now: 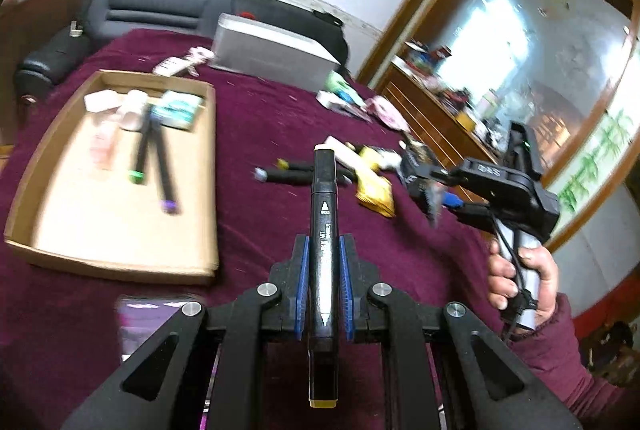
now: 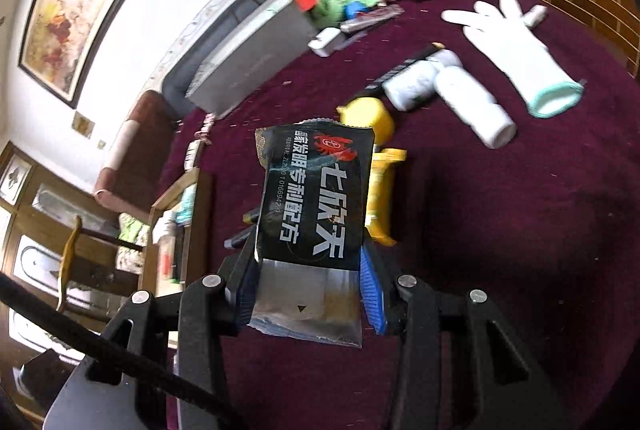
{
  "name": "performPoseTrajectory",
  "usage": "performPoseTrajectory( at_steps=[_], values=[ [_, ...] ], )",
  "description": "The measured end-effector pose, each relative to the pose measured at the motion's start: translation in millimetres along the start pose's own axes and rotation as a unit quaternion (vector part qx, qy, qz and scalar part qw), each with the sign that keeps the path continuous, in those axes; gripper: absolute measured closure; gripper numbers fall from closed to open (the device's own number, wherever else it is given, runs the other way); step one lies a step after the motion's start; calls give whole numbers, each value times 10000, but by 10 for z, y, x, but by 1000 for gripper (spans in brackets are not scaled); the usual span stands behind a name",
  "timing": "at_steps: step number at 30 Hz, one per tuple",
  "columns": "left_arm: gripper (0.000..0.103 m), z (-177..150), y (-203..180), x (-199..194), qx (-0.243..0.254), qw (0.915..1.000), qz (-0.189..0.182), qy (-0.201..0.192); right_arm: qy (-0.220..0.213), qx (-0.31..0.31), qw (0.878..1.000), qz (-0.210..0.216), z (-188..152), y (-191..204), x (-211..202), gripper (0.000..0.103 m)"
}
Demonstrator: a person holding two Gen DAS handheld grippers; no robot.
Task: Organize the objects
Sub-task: 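Grasp the black snack packet with the right tool while the left tool holds the marker, then carry marker and snack packet to the cardboard tray and release both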
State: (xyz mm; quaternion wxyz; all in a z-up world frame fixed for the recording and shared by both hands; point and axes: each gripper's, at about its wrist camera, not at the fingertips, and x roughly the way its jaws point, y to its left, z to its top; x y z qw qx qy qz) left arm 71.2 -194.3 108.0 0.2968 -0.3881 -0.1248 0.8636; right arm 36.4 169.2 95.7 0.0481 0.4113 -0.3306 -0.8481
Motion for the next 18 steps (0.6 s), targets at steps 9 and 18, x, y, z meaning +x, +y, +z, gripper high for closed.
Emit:
performPoseTrajectory(
  at_steps=[9, 18],
  values=[
    [91, 413, 750, -280, -115, 9933, 1131, -206, 396, -569, 9956, 626, -13, 899, 314, 61],
    [91, 657, 1622, 135, -653, 9828, 1706, 259, 977, -1243, 9845, 763, -298, 1848, 1004, 61]
  ],
)
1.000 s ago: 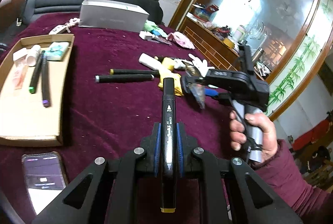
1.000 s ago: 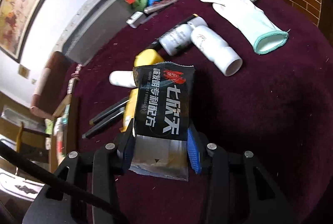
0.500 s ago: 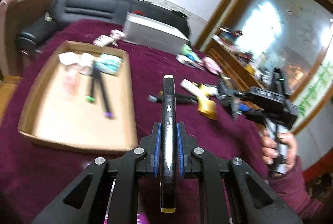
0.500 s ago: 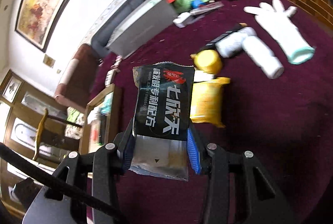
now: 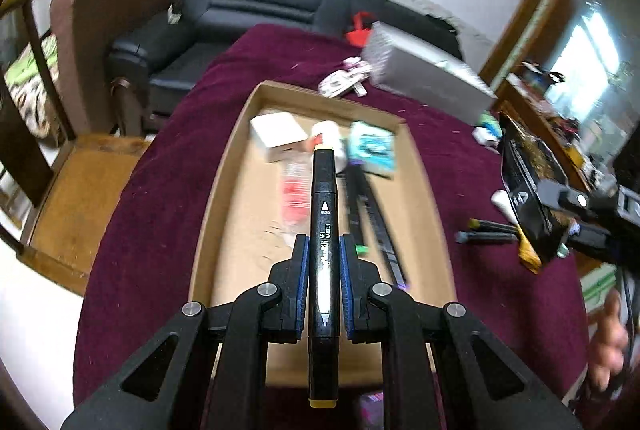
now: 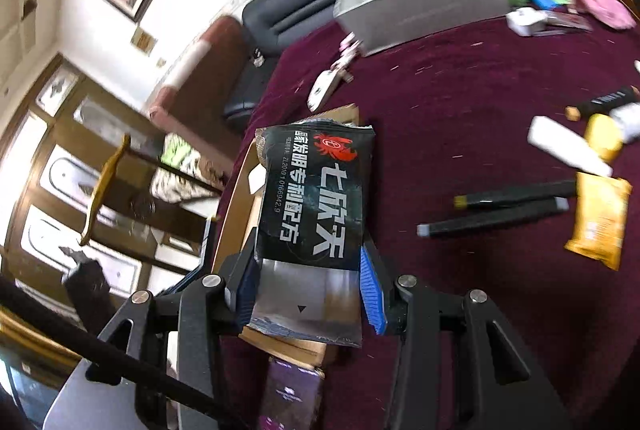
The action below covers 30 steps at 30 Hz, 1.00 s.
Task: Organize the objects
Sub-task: 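Carry marker and snack packet to the cardboard tray and release both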
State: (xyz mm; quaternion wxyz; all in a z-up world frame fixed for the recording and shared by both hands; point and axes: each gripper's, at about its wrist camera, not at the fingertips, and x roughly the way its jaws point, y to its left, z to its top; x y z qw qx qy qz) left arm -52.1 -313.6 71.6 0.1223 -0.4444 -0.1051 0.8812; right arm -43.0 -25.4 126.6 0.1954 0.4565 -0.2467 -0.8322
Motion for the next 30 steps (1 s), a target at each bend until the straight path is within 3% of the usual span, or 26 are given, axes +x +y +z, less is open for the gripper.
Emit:
performPoseTrajectory(
  at_steps=[7, 13, 19, 30],
  values=[
    [91, 140, 219, 455, -91, 9987, 345, 370, 494, -200, 9975, -466, 0, 257, 788, 60],
    [91, 235, 324, 729, -81, 9970, 486, 603, 654, -332, 9920, -1027, 86, 255, 1197, 61],
    [91, 300, 388, 790, -142, 9968, 489, 609, 752, -353, 9860, -1444, 111, 218, 1390, 61],
    [89, 288, 429, 655, -419, 9977, 330, 414, 547, -823, 9736, -2060, 101, 327, 1459, 56]
  ],
)
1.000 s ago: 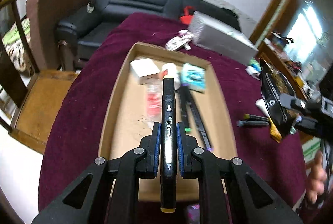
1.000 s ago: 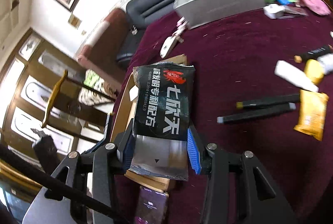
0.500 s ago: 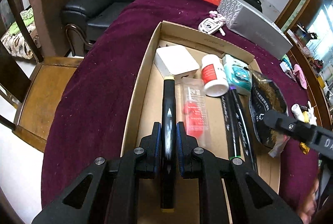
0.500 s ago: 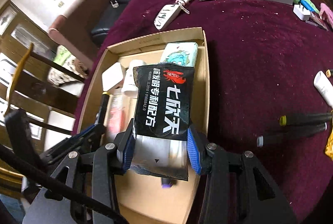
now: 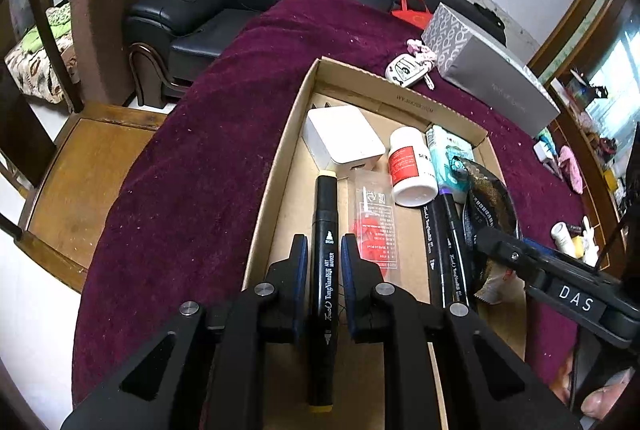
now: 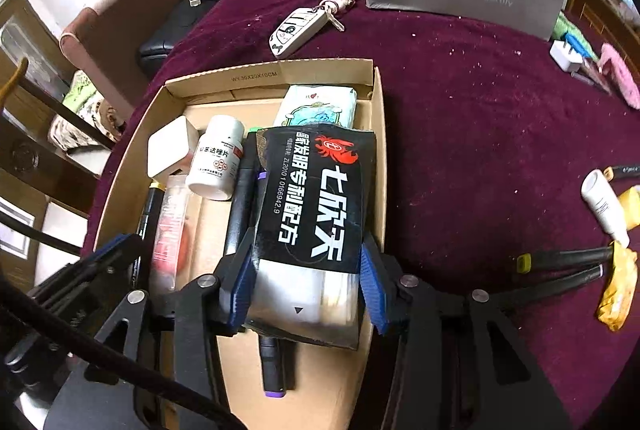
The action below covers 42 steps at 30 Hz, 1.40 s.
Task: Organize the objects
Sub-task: 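Carry marker and snack packet to the cardboard tray and release both, then move both tools back over the remaining clutter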
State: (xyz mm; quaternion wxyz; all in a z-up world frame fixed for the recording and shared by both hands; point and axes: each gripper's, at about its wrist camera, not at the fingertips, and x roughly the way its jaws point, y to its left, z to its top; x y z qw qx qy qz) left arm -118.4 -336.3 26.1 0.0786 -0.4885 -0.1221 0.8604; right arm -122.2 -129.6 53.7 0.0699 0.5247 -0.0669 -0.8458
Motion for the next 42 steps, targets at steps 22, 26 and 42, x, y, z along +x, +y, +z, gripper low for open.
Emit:
performPoseTrajectory(
  at_steps=[22, 26, 42],
  values=[
    [70, -114, -61, -264, -579, 9917, -807, -812, 51, 661, 9774, 2010, 92, -84, -265, 49],
    [70, -110, -44, -163, -705, 9912, -866, -715, 208, 657, 9814, 1794, 109, -41, -114, 49],
    [70, -247, -45, -280, -844, 9885, -1037, -700, -157, 943, 9865, 1330, 37, -436, -364, 48]
  ],
)
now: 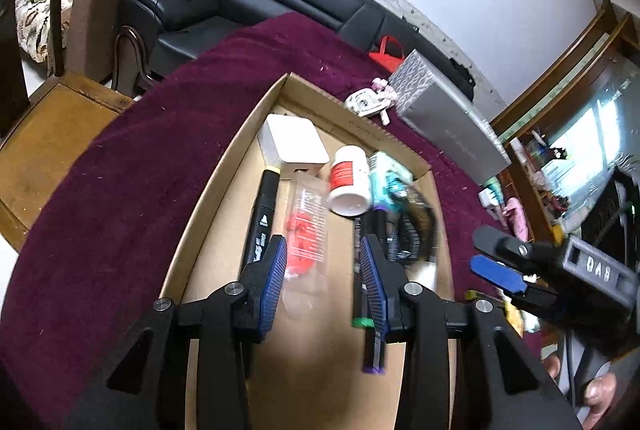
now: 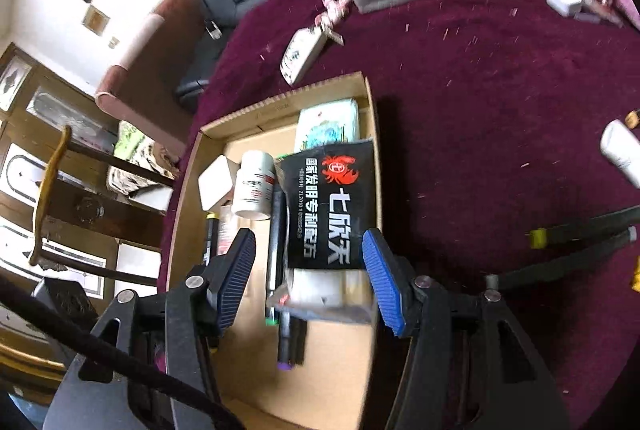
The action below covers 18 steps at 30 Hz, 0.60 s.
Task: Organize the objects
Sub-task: 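Move both tools back over the remaining clutter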
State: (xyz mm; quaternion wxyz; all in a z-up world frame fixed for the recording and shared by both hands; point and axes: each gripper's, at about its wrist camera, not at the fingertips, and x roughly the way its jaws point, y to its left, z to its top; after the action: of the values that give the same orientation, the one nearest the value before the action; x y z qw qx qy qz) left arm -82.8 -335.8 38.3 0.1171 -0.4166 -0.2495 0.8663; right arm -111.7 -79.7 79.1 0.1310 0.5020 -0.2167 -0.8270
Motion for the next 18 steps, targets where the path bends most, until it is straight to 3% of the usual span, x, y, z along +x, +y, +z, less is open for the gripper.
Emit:
performPoseTrajectory(
  at_steps=[3, 5, 8, 13, 18],
  values=[
    [64, -76, -121, -272, 29, 9998, -105, -165, -378, -288, 9988, -86, -122, -26, -315, 48],
    [53, -150, -216, -444, 20, 9993, -245, -276, -737, -468, 9958, -291, -252, -125, -563, 45],
    [50, -293, -424, -641, 85, 9981, -460, -392, -1148, -522, 9899, -642, -429, -344, -832, 42],
    [50, -566, -851, -707, 232, 9963, -806, -160, -1361, -412, 9852, -956, -641, -756, -1093, 42],
    [50, -918, -1397, -660, 704, 9927, -968, 157, -1500, -183, 9820, -1136, -772, -1191, -1345, 42]
  ],
)
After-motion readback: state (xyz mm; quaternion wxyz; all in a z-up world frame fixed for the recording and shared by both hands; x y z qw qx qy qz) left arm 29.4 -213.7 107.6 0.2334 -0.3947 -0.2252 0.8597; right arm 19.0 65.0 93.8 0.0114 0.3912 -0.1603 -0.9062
